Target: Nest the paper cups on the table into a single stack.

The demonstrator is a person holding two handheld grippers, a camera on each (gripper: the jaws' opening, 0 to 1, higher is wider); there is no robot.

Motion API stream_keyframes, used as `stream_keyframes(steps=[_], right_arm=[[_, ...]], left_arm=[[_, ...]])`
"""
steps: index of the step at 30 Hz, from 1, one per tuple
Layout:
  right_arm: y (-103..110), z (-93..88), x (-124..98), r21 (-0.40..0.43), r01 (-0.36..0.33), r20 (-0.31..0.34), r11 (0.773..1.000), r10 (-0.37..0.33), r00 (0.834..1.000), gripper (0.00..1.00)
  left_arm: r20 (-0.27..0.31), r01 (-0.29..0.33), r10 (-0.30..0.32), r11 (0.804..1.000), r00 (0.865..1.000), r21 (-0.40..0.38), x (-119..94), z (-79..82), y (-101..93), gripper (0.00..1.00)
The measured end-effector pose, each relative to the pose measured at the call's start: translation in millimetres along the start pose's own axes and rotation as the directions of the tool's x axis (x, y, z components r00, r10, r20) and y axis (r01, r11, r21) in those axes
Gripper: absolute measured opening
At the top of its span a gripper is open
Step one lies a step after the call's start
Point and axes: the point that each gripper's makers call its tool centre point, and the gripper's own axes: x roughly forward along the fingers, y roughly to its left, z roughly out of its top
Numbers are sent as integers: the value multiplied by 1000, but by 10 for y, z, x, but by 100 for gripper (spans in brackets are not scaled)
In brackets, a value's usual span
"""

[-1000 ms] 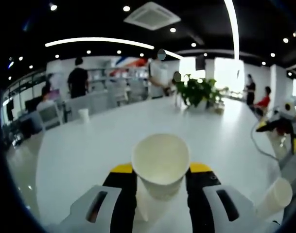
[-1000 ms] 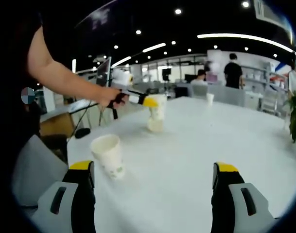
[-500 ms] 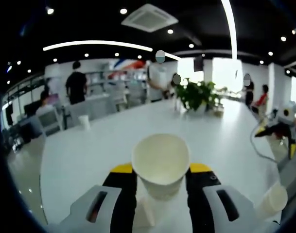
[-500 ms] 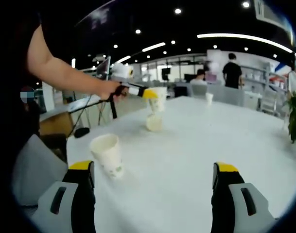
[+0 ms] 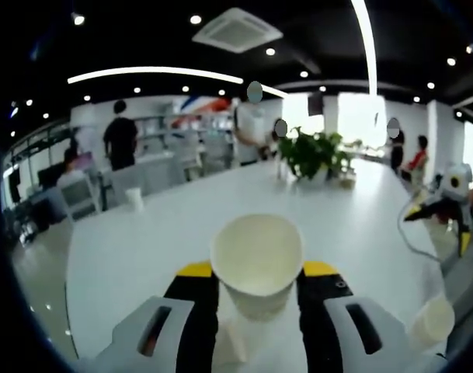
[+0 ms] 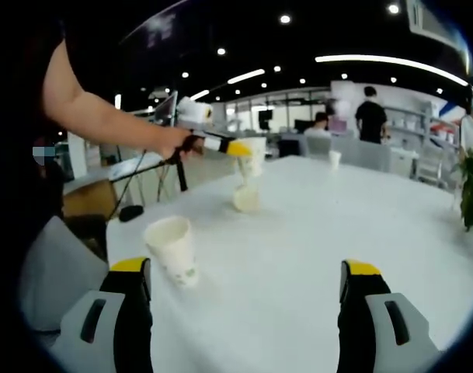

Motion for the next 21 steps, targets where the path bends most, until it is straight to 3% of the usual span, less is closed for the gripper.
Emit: stream_keyframes(steps=[21], right_arm=[[71,22,-80,-19,-4,7,1000,4,1000,100]], left_arm=[[3,12,-12,1000,1000,14,-109,89,-199,37]])
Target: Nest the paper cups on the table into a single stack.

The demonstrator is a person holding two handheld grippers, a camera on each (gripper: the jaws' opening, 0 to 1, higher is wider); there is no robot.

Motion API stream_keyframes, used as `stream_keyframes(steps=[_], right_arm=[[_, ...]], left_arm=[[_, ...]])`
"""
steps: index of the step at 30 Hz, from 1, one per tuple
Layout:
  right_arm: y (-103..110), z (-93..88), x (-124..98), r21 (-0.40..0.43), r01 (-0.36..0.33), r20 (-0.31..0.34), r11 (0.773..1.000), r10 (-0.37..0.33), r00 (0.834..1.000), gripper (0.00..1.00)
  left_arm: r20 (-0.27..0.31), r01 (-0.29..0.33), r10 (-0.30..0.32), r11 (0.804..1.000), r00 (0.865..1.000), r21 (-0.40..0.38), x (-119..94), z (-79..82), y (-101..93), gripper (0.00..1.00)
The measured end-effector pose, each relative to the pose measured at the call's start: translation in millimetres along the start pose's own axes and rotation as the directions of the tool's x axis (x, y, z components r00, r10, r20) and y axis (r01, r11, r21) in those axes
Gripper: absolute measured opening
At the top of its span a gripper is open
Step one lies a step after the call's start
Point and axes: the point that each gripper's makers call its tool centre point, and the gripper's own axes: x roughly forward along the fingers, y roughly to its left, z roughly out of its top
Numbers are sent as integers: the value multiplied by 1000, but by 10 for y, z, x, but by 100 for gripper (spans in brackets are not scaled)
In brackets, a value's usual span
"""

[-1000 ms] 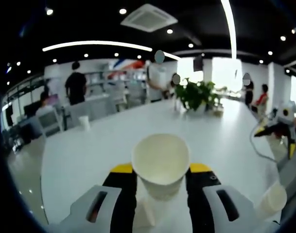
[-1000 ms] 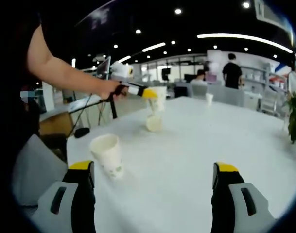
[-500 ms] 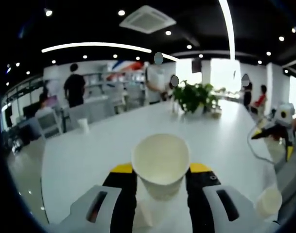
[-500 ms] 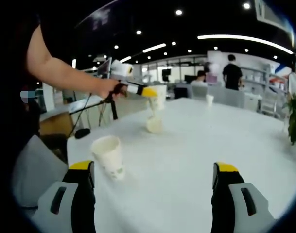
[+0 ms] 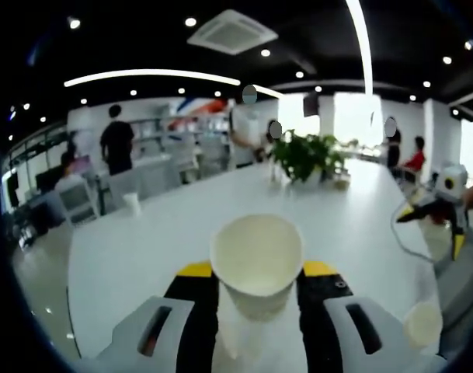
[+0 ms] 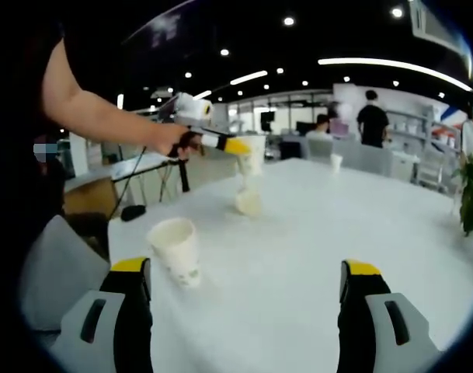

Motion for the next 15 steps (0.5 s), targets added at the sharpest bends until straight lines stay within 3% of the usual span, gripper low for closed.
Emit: stream_keyframes(steps=[15], right_arm=[[32,51,-33,-10,3,12,1000,-2,1000,100]], left_arm=[[3,6,-6,1000,1000,4,-81,39,-141,37]])
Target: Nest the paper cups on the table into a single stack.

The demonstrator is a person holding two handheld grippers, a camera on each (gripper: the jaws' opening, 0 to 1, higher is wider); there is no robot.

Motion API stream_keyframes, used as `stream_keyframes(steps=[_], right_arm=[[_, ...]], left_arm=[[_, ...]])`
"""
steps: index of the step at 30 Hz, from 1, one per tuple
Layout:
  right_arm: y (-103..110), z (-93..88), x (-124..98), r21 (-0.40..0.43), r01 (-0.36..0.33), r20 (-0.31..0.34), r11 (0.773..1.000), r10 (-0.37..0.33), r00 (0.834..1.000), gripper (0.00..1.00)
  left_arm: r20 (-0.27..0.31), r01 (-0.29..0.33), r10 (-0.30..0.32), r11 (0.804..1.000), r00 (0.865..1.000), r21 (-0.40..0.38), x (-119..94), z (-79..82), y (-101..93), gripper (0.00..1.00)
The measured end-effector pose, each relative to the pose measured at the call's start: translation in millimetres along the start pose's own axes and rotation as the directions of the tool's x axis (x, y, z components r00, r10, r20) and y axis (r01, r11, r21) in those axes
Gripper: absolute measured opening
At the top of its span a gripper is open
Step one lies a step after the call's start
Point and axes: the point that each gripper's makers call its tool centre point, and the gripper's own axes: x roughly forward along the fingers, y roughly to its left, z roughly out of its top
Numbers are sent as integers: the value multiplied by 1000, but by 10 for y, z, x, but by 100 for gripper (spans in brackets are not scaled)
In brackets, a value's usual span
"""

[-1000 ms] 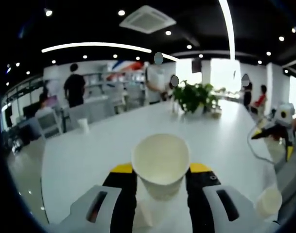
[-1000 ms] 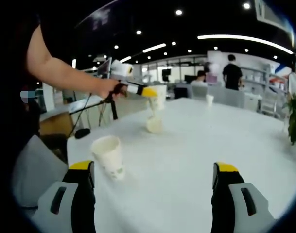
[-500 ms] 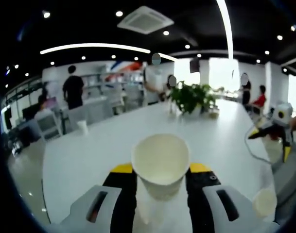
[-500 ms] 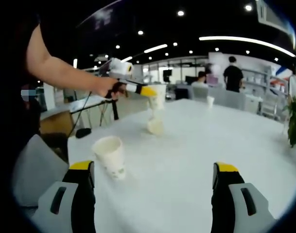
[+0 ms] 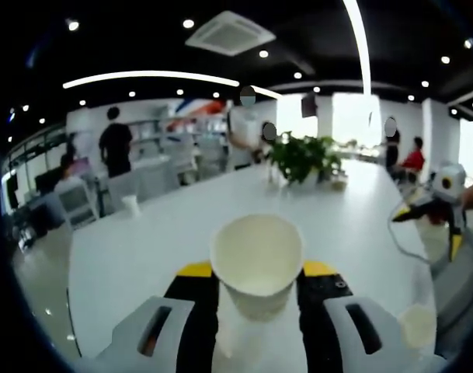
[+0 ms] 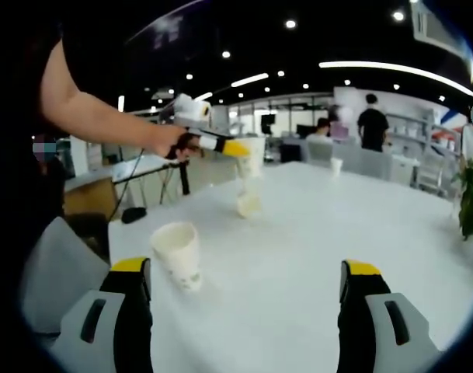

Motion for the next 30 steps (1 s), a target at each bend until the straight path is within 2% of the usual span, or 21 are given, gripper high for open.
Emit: stream_keyframes(steps=[25,30], right_arm=[[-4,41,-78,-10,2,1,1000,-2,1000,100],[1,59,-85,-14,2,2,1000,-2,1000,100]], left_arm=[[-2,37,-37,999,999,13,-98,120,-301,37],[-6,35,-35,999,999,8,-109,134,-301,37]])
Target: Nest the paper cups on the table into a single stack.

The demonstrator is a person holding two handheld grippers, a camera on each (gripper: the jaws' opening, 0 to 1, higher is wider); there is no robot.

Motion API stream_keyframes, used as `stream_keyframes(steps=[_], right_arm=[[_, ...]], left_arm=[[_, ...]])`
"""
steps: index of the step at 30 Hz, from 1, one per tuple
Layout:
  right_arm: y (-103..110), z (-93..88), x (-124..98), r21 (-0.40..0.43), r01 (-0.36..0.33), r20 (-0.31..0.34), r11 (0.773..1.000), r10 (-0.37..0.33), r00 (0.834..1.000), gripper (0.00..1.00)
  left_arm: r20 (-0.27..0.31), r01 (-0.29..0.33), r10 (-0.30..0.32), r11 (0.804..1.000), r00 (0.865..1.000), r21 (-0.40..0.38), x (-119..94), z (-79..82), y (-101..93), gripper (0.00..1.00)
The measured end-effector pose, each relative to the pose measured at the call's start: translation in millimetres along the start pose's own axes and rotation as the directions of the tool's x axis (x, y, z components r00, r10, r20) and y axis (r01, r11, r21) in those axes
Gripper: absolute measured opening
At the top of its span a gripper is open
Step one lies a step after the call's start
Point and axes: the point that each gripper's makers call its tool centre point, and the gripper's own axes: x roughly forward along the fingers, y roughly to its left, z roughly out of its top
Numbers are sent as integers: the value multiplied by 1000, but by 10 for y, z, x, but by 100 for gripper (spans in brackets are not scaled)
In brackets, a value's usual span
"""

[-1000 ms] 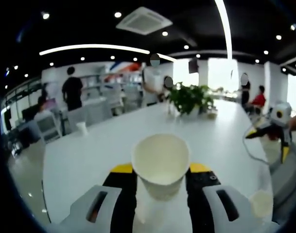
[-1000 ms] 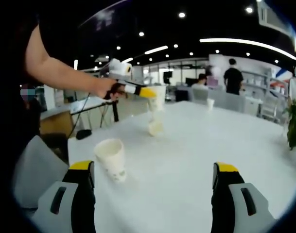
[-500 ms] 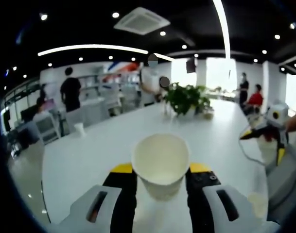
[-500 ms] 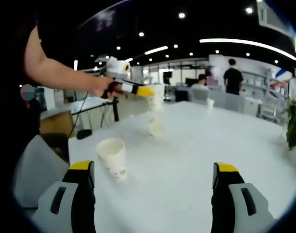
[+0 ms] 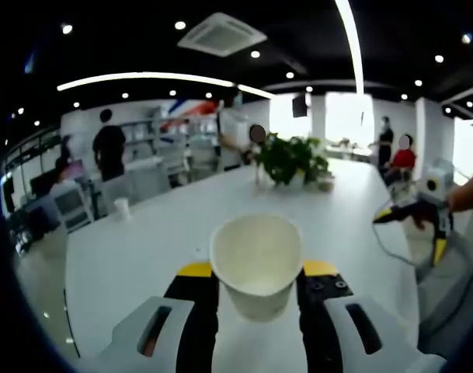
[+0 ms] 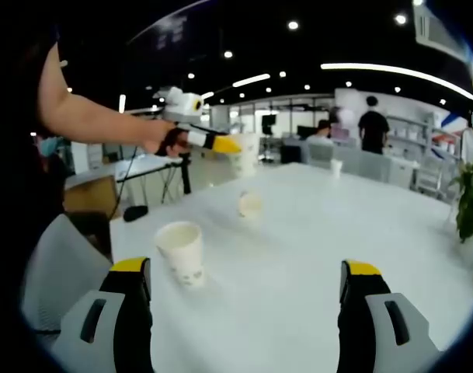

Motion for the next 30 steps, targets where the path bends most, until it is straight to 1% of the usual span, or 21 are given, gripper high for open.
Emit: stream_keyframes(steps=[5,11,20,30], right_arm=[[22,-11,-2,-2,-3,-3,1000,3,1000,100],[28,-20,-5,-9,-8,-11,1000,8,1000,100],[13,-3,-1,-15,-11,-12,1000,10,1000,100],[15,5,13,-17,-16,-11,1000,16,1000,100]], left_arm=[[8,6,-6,1000,1000,-2,-50,26,-78,37],[0,9,-9,1000,1000,3,-88,-24,-151,37],[12,21,-21,1000,1000,2,-123,14,-260,37],[14,35,-35,999,999,14,-173,13,-382,37]])
